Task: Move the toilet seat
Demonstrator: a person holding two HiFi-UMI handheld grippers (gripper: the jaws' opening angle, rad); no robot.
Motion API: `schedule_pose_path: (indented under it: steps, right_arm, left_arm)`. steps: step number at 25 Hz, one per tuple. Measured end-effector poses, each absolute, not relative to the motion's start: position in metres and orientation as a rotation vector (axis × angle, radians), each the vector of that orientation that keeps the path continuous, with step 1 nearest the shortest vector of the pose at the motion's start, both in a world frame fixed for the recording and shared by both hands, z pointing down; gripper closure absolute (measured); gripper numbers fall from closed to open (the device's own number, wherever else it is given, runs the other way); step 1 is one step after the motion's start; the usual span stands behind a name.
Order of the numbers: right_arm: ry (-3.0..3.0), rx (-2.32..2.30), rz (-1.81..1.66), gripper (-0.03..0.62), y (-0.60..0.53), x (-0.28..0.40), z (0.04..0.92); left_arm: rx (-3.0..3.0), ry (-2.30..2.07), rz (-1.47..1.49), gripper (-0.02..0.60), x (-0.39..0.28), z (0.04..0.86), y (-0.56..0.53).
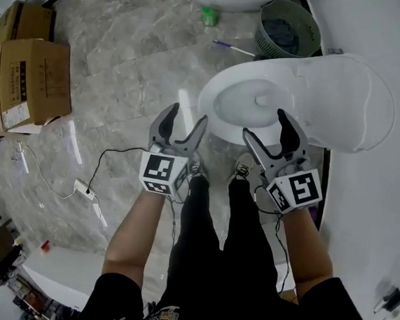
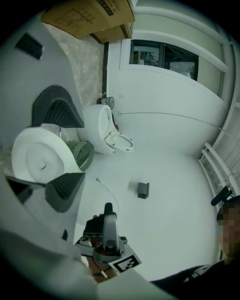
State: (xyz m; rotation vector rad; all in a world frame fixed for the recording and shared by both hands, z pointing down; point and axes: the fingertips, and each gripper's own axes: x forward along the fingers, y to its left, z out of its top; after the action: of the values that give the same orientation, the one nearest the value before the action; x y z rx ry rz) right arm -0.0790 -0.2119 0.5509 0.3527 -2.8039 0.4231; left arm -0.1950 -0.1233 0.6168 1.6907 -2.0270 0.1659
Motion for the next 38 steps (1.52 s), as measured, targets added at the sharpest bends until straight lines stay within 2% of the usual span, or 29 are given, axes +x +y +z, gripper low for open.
schedule_pose_path:
  steps: [21,38]
  right_arm:
    - [-2.696,0.435,0.525,0.212,-0.169,-0.071,0.739]
    - [-2.700,0.476,0.597,0.215,-0.154,-0.056,0.802]
  left_arm:
    - [1.552,-1.829,0.144,0.302,-0.189,0.858,-0.105]
    - [1.482,-1.808,0.106,0.302,-0.185,0.929,-0.119]
